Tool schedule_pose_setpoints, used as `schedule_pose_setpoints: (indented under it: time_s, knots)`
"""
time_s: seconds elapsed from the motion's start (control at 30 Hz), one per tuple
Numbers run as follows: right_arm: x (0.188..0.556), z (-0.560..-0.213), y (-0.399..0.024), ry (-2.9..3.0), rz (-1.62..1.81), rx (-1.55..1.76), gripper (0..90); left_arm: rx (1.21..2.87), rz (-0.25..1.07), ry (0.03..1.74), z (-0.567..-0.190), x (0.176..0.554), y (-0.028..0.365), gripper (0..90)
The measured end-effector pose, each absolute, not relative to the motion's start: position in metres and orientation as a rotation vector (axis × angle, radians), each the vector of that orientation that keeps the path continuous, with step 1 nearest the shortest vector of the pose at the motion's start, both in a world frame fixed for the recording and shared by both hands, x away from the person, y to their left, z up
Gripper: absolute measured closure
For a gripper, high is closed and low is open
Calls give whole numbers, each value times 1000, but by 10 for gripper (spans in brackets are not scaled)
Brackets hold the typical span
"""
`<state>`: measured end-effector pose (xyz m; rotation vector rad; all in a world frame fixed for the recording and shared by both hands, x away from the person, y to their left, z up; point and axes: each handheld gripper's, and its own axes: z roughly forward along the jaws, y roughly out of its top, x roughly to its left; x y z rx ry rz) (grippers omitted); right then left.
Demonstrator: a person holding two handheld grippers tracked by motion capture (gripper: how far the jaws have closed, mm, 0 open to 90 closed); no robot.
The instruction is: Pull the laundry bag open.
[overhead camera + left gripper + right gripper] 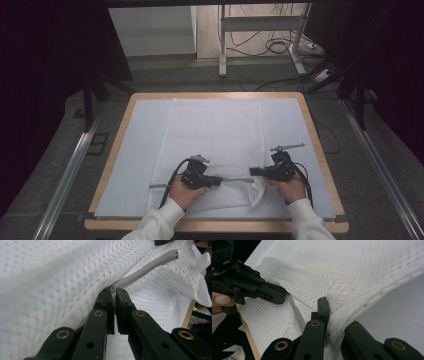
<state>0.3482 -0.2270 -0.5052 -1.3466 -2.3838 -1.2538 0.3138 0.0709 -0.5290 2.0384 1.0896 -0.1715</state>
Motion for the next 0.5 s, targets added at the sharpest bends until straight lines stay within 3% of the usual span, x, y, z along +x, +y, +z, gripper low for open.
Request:
schedule_pose_setpoints:
  time_s: [0.5]
  knots:
    - [347, -505, -227, -2386, -1248, -1342, 886, 2028, -168, 1123, -531, 310, 90, 870]
